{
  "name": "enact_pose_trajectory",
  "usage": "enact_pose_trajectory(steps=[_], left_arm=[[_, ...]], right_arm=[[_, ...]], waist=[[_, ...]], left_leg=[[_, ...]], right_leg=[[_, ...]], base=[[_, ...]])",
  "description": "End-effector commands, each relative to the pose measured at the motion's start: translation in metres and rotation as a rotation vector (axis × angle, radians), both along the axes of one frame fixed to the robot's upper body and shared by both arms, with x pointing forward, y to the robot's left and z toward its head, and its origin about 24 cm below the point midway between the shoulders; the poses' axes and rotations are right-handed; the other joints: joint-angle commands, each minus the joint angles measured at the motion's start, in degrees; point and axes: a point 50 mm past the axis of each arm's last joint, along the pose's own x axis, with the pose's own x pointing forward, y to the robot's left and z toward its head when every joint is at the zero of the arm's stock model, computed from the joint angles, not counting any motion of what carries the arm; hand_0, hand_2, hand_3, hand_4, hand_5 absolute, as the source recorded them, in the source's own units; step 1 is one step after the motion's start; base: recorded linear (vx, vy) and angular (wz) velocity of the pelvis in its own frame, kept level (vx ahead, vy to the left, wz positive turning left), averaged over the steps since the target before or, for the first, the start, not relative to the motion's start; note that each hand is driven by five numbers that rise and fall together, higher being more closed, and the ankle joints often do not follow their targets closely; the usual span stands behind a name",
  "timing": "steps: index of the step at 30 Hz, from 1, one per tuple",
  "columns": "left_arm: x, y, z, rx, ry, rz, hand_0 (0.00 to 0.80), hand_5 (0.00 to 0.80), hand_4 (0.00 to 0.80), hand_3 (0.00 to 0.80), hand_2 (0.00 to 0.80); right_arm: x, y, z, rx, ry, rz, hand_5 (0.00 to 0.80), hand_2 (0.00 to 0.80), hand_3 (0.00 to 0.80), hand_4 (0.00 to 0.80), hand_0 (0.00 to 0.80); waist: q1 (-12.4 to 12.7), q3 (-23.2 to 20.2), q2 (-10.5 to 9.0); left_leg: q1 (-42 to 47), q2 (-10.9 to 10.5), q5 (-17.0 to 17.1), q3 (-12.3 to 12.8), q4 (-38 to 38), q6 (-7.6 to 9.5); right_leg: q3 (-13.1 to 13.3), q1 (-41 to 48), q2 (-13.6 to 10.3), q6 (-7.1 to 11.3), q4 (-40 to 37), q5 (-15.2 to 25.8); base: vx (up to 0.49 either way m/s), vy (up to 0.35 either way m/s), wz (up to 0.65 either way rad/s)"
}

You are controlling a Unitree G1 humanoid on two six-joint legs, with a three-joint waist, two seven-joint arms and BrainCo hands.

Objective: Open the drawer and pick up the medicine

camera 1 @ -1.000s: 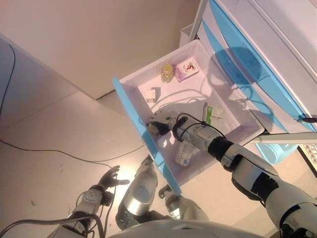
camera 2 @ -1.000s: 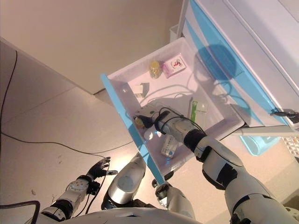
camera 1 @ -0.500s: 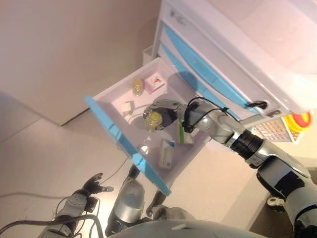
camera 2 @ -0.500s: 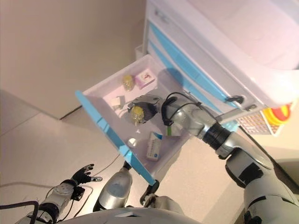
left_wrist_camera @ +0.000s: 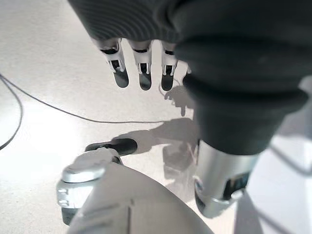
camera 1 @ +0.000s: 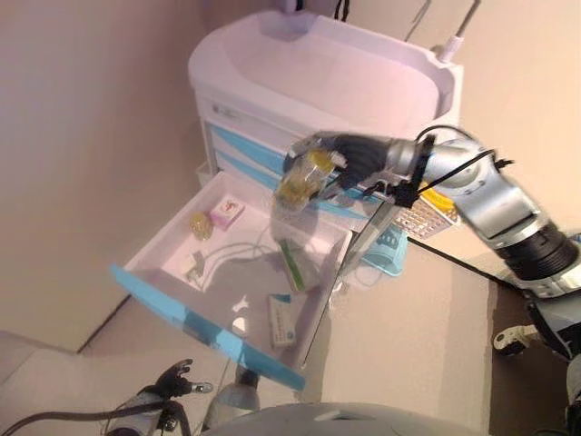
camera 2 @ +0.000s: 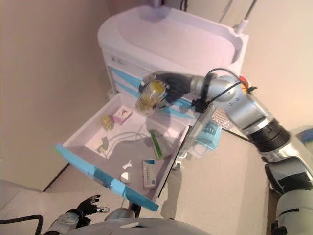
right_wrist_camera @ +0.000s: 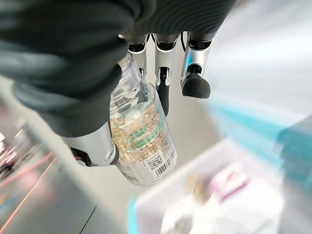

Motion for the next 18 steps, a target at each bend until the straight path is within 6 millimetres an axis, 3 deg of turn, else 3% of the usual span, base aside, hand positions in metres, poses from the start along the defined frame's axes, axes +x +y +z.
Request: enact_pose_trajectory(steps=[1,6,10,14,18], left_arm=[[-0.006,-0.001,-0.004,-0.005,0.050,-0.042,0.000,0.000,0.000,0.000,0.000],[-0.019,-0.002,-0.008,-0.017,0.088,-0.033,0.000,0.000,0.000,0.000,0.000],[-0.025,0.002,-0.008,-0.007,0.121,-0.019,0.000,0.000,0.000,0.000,0.000],[-0.031,0.007,-0.008,0.011,0.153,-0.018,0.000,0.000,0.000,0.000,0.000],[-0.032,0.011,-0.007,0.016,0.159,-0.007,0.000,0.000,0.000,0.000,0.000]], right_arm=[[0.004,-0.024,0.063,0.187,-0.190,-0.124,0.800,0.800,0.800,0.800,0.800],[0.019,-0.070,0.089,0.338,-0.233,-0.386,0.800,0.800,0.800,0.800,0.800],[0.031,-0.102,0.101,0.338,-0.253,-0.575,0.800,0.800,0.800,0.800,0.800],[0.049,-0.131,0.100,0.216,-0.236,-0.768,0.800,0.800,0.800,0.800,0.800],[0.066,-0.142,0.092,0.139,-0.171,-0.886,0.800,0.800,0.800,0.800,0.800]], waist=[[0.24,-2.63,0.10],[-0.15,-3.23,0.30],[0.47,-3.11,0.10],[2.36,-2.45,-0.14],[4.50,-1.90,0.02]], left_leg=[[2.41,-1.95,-6.86,-1.38,0.71,0.83],[2.81,-2.14,-6.69,-1.43,0.59,0.74],[2.85,-2.40,-6.54,-2.02,0.61,0.77],[2.88,-2.93,-6.45,-3.63,0.98,1.12],[3.05,-3.35,-6.08,-5.49,0.67,1.46]], right_leg=[[-2.19,-1.31,-2.12,4.07,1.38,3.59],[-2.56,-0.61,-2.28,3.97,1.25,3.46],[-3.12,-0.27,-2.41,3.74,1.28,3.34],[-4.26,0.13,-2.86,3.55,1.70,3.29],[-5.69,0.59,-3.21,3.57,2.06,3.27]], base=[[0.054,0.047,0.00],[0.029,0.030,0.02],[0.031,0.037,0.15],[0.040,0.034,0.19],[0.057,0.042,0.15]])
